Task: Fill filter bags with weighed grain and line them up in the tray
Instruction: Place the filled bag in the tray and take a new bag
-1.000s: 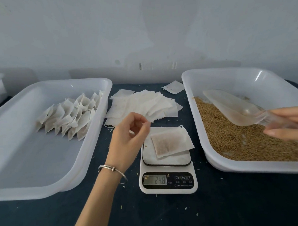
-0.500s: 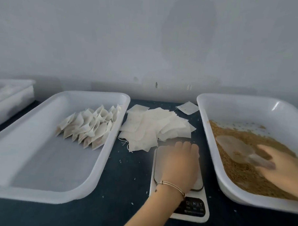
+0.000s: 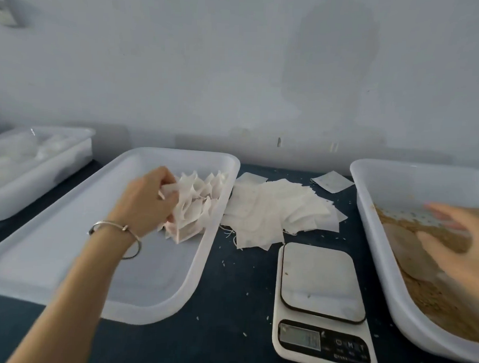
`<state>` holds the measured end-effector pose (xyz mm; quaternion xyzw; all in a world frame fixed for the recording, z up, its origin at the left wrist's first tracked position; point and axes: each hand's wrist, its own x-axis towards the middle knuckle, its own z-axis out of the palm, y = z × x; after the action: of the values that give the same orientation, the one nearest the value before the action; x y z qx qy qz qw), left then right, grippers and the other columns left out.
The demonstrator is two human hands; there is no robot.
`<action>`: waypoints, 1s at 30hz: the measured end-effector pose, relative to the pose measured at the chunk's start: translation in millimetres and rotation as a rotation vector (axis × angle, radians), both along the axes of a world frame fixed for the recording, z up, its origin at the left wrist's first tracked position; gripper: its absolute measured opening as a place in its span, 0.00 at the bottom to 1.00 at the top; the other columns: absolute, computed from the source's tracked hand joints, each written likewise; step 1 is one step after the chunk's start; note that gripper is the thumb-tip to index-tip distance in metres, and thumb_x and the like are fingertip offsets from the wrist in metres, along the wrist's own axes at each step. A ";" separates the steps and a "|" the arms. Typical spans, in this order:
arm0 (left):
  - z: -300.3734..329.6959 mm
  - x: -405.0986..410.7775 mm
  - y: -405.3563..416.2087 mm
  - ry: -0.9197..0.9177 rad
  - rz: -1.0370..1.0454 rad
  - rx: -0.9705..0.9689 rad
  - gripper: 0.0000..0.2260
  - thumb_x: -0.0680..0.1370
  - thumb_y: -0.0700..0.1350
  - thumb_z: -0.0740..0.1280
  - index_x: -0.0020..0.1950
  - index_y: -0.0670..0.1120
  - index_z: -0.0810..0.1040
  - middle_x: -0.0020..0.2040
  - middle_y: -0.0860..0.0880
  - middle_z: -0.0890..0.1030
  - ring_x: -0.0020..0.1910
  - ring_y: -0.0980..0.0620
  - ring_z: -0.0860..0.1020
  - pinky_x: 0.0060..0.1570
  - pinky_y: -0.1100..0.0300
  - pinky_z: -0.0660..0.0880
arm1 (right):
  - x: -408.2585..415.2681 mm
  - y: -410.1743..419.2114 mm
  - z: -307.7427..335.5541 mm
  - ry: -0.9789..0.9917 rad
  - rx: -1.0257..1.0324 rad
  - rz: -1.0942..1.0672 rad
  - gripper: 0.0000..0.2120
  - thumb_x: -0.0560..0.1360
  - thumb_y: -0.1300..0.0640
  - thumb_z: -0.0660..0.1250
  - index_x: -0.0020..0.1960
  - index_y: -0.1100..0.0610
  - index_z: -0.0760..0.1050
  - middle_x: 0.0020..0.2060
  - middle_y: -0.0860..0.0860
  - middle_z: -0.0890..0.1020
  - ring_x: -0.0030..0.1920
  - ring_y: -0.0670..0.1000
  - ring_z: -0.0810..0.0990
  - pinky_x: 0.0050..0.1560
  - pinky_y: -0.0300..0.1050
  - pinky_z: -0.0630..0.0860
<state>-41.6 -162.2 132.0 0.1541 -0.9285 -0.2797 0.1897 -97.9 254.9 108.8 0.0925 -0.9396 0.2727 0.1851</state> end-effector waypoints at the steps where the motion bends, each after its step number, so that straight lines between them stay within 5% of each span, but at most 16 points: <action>1: -7.3 -6.3 -5.1 -0.138 0.017 -0.074 0.04 0.75 0.37 0.61 0.42 0.45 0.70 0.32 0.46 0.81 0.34 0.45 0.81 0.35 0.55 0.77 | 3.6 -19.0 7.6 0.018 0.002 0.013 0.20 0.69 0.42 0.63 0.61 0.39 0.68 0.54 0.46 0.77 0.52 0.52 0.77 0.51 0.58 0.76; 4: -34.0 -25.9 -2.6 -0.537 -0.023 -0.238 0.05 0.74 0.37 0.61 0.47 0.46 0.71 0.42 0.44 0.84 0.46 0.45 0.80 0.52 0.53 0.75 | 3.5 -74.4 25.1 0.046 -0.037 0.129 0.15 0.69 0.47 0.63 0.56 0.41 0.75 0.46 0.40 0.78 0.44 0.44 0.77 0.45 0.46 0.72; 8: -45.0 -31.8 12.7 -0.715 -0.217 -0.228 0.05 0.78 0.44 0.59 0.52 0.50 0.71 0.53 0.51 0.82 0.46 0.53 0.78 0.54 0.58 0.74 | -4.9 -131.4 11.6 -0.132 0.037 0.263 0.12 0.72 0.52 0.64 0.54 0.45 0.79 0.46 0.42 0.81 0.50 0.47 0.78 0.51 0.46 0.75; 12: -37.4 -23.9 44.8 -0.331 -0.108 -0.427 0.12 0.77 0.37 0.58 0.58 0.47 0.71 0.59 0.49 0.75 0.55 0.47 0.75 0.47 0.57 0.69 | -22.9 -163.4 -14.8 -0.259 0.144 0.301 0.13 0.75 0.53 0.63 0.57 0.47 0.78 0.50 0.43 0.81 0.53 0.48 0.78 0.50 0.41 0.72; 16: -37.5 -27.9 104.6 0.117 -0.155 -0.318 0.13 0.75 0.32 0.59 0.56 0.44 0.73 0.55 0.47 0.74 0.51 0.46 0.73 0.42 0.59 0.66 | -30.4 -168.5 -34.3 -0.315 0.125 0.299 0.13 0.74 0.55 0.61 0.57 0.49 0.78 0.49 0.45 0.81 0.53 0.48 0.77 0.56 0.44 0.74; 22: -94.9 -84.3 140.4 -0.389 -0.191 -0.392 0.16 0.78 0.36 0.60 0.65 0.40 0.66 0.65 0.42 0.68 0.64 0.43 0.68 0.58 0.52 0.71 | -26.1 -159.8 -47.8 -0.348 0.142 0.289 0.14 0.75 0.55 0.63 0.59 0.50 0.78 0.53 0.49 0.82 0.53 0.52 0.79 0.54 0.47 0.77; 27: -119.2 -97.0 124.1 -0.358 -0.189 -0.427 0.13 0.78 0.36 0.63 0.62 0.41 0.71 0.63 0.43 0.71 0.61 0.45 0.71 0.58 0.57 0.71 | -22.4 -150.0 -55.3 -0.354 0.106 0.285 0.15 0.75 0.55 0.62 0.61 0.48 0.78 0.55 0.46 0.81 0.55 0.49 0.79 0.53 0.45 0.77; 30: -123.1 -96.7 115.5 -0.342 -0.126 -0.403 0.15 0.80 0.46 0.62 0.64 0.42 0.69 0.64 0.44 0.69 0.62 0.45 0.69 0.59 0.56 0.69 | -22.0 -146.5 -57.3 -0.345 0.058 0.268 0.14 0.75 0.54 0.62 0.59 0.47 0.78 0.53 0.44 0.82 0.54 0.48 0.79 0.52 0.44 0.76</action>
<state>-138.4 -46.7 8.9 0.1000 -0.9917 -0.0704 0.0394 -120.0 108.4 51.5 0.1737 -0.9441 0.2795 -0.0190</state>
